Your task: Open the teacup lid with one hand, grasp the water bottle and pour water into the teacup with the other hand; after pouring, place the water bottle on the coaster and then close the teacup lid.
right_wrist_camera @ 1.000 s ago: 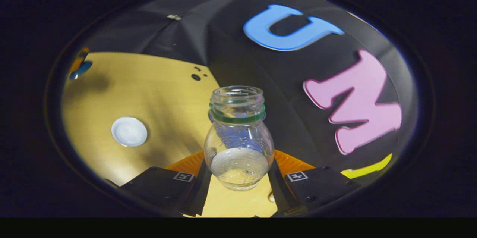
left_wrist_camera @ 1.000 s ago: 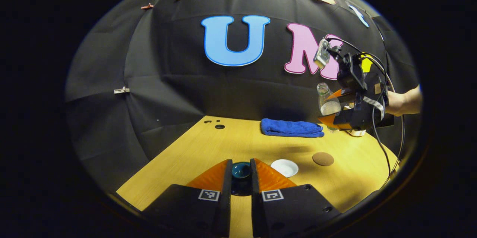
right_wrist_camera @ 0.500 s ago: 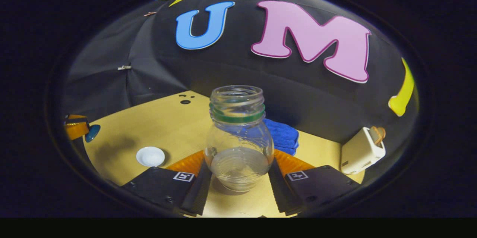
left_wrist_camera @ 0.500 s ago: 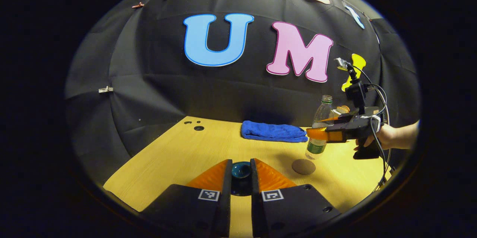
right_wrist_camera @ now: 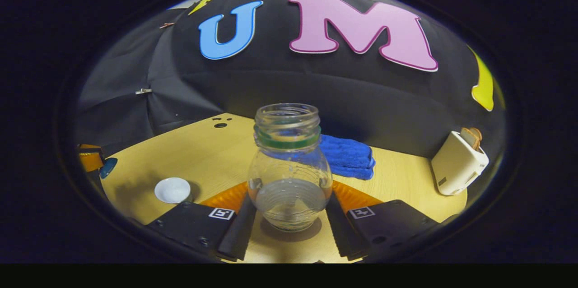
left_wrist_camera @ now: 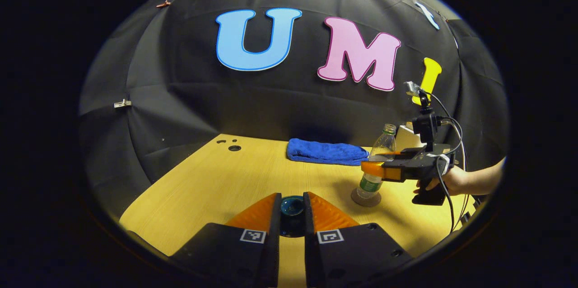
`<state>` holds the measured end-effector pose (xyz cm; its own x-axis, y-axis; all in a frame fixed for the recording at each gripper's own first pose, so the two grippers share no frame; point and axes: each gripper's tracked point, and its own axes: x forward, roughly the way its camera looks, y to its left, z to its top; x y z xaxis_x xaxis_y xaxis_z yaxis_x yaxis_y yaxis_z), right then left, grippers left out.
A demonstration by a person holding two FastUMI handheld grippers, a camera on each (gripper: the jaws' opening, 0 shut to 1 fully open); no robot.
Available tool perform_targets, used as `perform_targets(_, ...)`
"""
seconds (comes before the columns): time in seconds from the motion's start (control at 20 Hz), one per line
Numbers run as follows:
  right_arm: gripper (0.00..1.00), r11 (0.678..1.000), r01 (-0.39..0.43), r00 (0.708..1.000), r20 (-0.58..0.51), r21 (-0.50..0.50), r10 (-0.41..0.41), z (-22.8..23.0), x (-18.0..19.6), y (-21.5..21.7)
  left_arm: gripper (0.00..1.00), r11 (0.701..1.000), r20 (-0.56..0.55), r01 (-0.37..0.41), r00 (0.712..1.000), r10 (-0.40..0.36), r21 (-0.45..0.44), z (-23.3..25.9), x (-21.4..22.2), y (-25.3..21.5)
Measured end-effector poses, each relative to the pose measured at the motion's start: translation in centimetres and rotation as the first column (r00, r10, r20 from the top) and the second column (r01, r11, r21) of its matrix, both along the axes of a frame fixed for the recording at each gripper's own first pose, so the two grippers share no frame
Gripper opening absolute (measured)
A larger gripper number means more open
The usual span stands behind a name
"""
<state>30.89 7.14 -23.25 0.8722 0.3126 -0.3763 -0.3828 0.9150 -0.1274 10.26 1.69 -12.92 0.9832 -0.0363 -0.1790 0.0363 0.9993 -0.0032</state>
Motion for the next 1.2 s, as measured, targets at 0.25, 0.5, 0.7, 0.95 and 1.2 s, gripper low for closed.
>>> perform_targets(0.25,0.8,0.999,0.02,1.0,-0.015,0.034,-0.019,-0.6,0.0,-0.3,0.27,1.0,-0.002,0.007,1.0,-0.007,0.004,-0.2,0.2,-0.6)
perform_targets(0.5,0.95,0.999,0.03,0.998,-0.063,0.046,-0.027,-1.5,-0.4,-0.2,0.23,1.0,-0.001,0.012,1.0,-0.012,0.005,0.0,0.0,-0.8)
perform_targets(0.7,1.0,0.998,0.054,0.997,-0.06,0.028,-0.052,-1.6,-1.0,-1.0,0.27,1.0,0.003,0.009,1.0,-0.009,0.008,0.2,-0.2,-1.0)
perform_targets(0.95,1.0,0.997,0.079,0.993,-0.086,-0.004,-0.079,-2.8,-3.7,-2.5,0.27,1.0,0.002,0.006,1.0,-0.006,0.004,0.4,-0.1,-1.2)
perform_targets(1.2,1.0,0.994,0.105,0.988,-0.114,-0.013,-0.106,-3.3,-7.7,-4.4,0.27,1.0,-0.003,0.001,1.0,-0.001,0.01,-0.2,1.6,-1.3)
